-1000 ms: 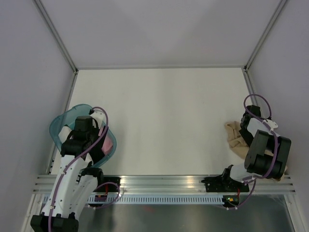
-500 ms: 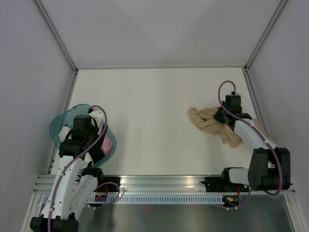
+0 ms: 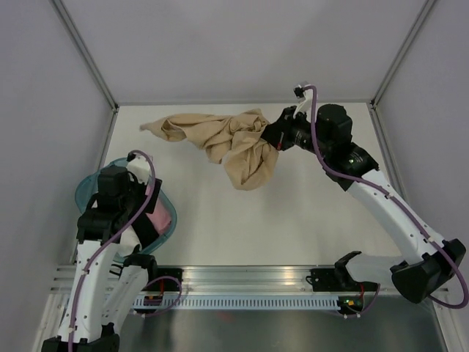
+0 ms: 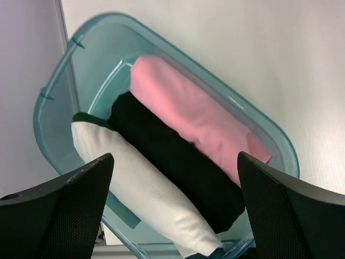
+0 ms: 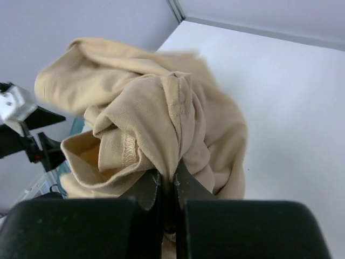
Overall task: Roll the t-shirts
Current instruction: Move the tshirt to the center of the board, then flatten the tshirt
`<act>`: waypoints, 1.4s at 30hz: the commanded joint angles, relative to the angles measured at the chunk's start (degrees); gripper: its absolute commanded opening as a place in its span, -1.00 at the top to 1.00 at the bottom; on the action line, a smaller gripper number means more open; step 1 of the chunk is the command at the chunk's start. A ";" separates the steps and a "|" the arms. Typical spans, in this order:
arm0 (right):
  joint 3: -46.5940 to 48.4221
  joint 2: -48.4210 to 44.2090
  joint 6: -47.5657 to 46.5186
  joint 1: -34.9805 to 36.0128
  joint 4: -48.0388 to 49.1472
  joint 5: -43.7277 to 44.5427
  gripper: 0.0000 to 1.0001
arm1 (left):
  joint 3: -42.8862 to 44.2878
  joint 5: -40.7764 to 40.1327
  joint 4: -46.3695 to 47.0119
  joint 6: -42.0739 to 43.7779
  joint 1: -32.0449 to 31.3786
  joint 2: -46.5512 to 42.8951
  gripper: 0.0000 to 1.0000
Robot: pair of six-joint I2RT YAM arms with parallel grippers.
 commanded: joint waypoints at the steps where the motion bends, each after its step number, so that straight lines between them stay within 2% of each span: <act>1: -2.96 1.59 -2.54 -0.58 -3.72 1.82 0.99 | 5.30 5.61 -0.19 0.79 0.18 0.83 -1.00; 3: -4.20 3.08 -3.68 -0.58 -3.99 3.40 0.95 | 7.24 9.20 -0.19 1.22 0.18 2.76 -1.00; 4: -4.47 5.44 -3.95 -0.67 -4.34 3.84 0.79 | 8.37 11.14 -0.19 1.40 0.18 3.46 -1.00; 5: -4.21 6.86 -4.30 -0.75 -4.43 4.72 0.55 | 8.91 12.03 -0.19 1.40 0.18 4.95 -1.00; 6: -3.68 10.53 -5.00 -1.45 -4.78 5.59 0.20 | 9.35 12.82 -0.19 1.66 0.18 5.83 -1.00; 7: -1.50 12.82 -5.18 -2.15 -6.95 7.87 -0.38 | 9.61 13.70 -0.11 1.84 0.18 6.63 -1.00; 8: -0.18 15.20 -4.92 -3.29 -8.28 11.02 -0.49 | 10.14 15.01 -0.11 2.28 0.18 8.20 -0.99; 9: 1.05 20.27 -3.79 -7.48 -9.77 10.88 -0.53 | 10.41 15.72 -0.19 2.37 0.18 9.17 -0.99; 11: 3.52 24.08 1.48 -13.82 -14.08 8.08 -0.50 | 10.85 16.87 -0.19 2.19 0.10 10.76 -0.97; 12: 3.70 24.53 1.58 -18.37 -15.66 12.68 -0.49 | 10.93 17.04 -0.37 2.02 0.10 12.50 -0.95; 14: 1.00 21.13 -2.09 -18.08 -17.18 21.73 -0.48 | 10.50 17.13 -0.19 1.58 -0.08 13.92 -0.89; 16: -5.48 13.40 -4.55 -12.38 -13.07 26.15 -0.47 | 9.36 17.48 -0.19 1.93 -0.60 15.77 -0.86; 17: -7.44 11.03 -6.74 -10.01 -11.48 26.17 -0.46 | 9.09 17.40 -0.02 1.93 -0.95 16.38 -0.86; 18: -9.11 7.52 -7.46 -4.68 -9.72 25.65 -0.43 | 8.92 17.74 -0.02 1.67 -1.05 17.43 -0.85; 20: -11.76 6.43 -9.56 0.54 -5.58 22.40 -0.42 | 8.91 17.83 0.51 0.01 -1.05 17.88 -0.85; 21: -11.59 7.91 -10.36 4.57 -5.14 21.43 -0.46 | 8.91 18.01 0.68 -0.35 -1.05 18.06 -0.85; 23: -8.18 11.25 -12.29 8.02 -5.74 22.03 -0.48 | 9.00 18.10 1.03 -0.88 -1.05 17.36 -0.86; 24: -6.42 15.70 -14.39 10.82 -6.36 22.56 -0.48 | 9.09 17.23 1.30 -1.23 -1.05 17.10 -0.87; 28: 7.09 27.94 -20.90 17.08 -11.80 23.18 -0.47 | 8.04 6.01 4.37 -4.04 -0.52 14.73 -0.98; 30: 10.28 33.55 -26.06 19.79 -11.81 22.22 -0.47 | 7.86 4.22 5.34 -4.48 0.27 14.46 -1.00; 33: 20.71 42.09 -30.22 21.65 -15.14 22.91 -0.48 | 8.21 4.56 5.34 -5.71 1.76 15.25 -0.99; 37: 29.53 51.51 -33.13 22.27 -24.55 23.53 -0.46 | 7.95 4.92 5.43 -5.54 2.91 16.30 -0.99; 38: 30.15 53.26 -33.13 22.36 -24.99 23.45 -0.43 | 7.77 5.00 5.43 -5.54 2.91 16.21 -0.99; 41: 30.77 53.37 -32.78 22.97 -26.05 23.88 0.13 | 7.24 5.35 5.52 -5.45 3.00 15.69 -0.99; 42: 30.34 52.84 -32.69 23.06 -25.79 24.23 0.17 | 7.16 5.53 5.52 -5.54 3.00 15.34 -0.99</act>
